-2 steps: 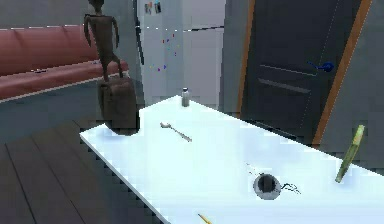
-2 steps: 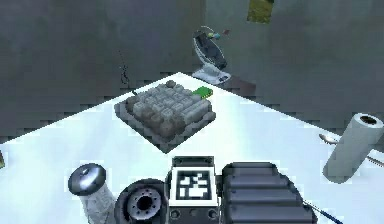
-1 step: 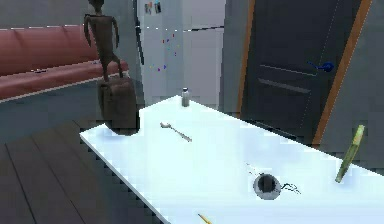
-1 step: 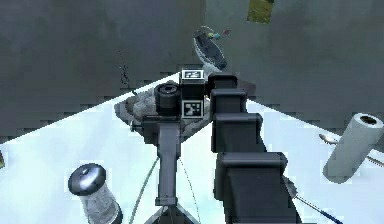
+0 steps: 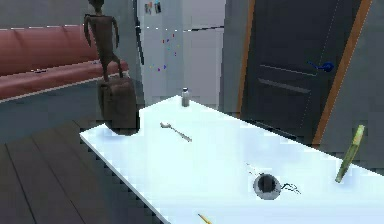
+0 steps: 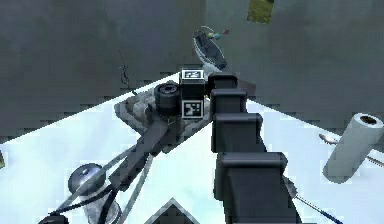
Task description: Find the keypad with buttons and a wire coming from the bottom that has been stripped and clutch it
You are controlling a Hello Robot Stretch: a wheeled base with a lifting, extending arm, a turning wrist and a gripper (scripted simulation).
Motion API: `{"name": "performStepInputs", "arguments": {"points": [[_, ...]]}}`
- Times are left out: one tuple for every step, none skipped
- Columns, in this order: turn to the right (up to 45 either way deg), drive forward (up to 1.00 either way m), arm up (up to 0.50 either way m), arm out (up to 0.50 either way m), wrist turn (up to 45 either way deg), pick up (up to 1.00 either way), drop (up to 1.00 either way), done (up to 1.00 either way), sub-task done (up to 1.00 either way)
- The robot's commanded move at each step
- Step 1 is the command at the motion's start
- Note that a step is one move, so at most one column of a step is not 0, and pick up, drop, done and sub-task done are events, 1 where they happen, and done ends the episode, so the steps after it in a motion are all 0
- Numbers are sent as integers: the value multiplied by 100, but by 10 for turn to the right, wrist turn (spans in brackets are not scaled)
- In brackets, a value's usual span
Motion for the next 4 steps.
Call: {"name": "performStepInputs", "arguments": {"points": [[0, 0, 0, 0, 450, 0, 0, 0, 0], [0, 0, 0, 0, 450, 0, 0, 0, 0], [0, 0, 0, 0, 270, 0, 0, 0, 0], [0, 0, -12, 0, 0, 0, 0, 0, 0]]}}
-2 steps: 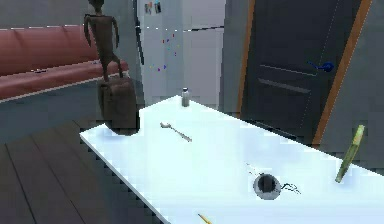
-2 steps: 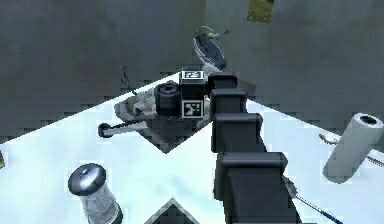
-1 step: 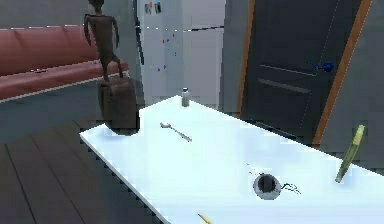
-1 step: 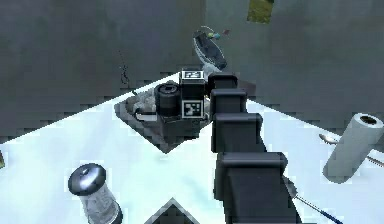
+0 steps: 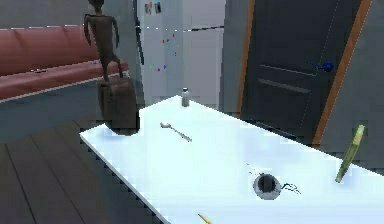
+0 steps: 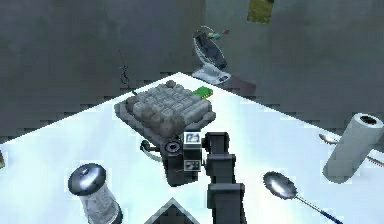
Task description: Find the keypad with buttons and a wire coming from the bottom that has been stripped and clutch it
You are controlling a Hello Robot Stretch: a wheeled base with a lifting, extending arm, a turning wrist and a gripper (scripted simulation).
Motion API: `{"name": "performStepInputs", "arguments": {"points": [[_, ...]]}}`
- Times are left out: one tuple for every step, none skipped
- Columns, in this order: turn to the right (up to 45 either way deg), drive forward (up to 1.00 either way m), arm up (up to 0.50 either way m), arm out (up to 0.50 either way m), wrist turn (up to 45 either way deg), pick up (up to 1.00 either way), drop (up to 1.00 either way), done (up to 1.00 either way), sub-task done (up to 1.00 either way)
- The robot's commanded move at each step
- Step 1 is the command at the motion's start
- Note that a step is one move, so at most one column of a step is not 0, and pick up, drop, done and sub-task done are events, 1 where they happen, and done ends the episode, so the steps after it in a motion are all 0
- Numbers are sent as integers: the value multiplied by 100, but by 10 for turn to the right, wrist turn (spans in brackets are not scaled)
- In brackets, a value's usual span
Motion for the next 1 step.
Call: {"name": "performStepInputs", "arguments": {"points": [[0, 0, 0, 0, 0, 100, 0, 0, 0]]}}
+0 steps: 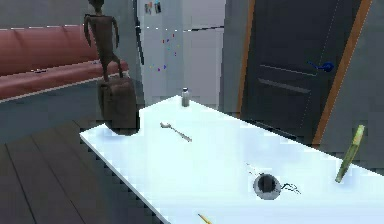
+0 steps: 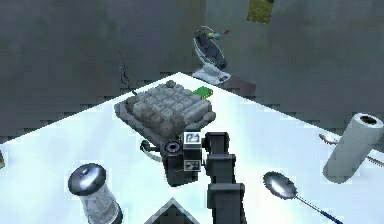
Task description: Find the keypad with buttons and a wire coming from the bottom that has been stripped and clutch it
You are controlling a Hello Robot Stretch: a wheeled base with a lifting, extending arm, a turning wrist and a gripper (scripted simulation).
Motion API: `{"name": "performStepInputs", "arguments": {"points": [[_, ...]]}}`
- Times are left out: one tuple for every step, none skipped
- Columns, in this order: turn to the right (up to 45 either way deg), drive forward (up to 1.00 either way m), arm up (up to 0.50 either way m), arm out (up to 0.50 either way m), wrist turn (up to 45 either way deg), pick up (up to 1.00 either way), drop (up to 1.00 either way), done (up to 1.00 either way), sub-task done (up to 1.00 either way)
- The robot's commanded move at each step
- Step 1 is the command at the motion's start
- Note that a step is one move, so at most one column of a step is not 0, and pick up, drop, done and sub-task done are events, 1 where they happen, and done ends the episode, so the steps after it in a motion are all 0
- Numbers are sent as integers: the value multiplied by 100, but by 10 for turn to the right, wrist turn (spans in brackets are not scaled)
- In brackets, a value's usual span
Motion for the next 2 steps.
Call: {"name": "performStepInputs", "arguments": {"points": [[0, 0, 10, 0, 0, 0, 0, 0, 0], [0, 0, 0, 0, 0, 0, 0, 100, 0]]}}
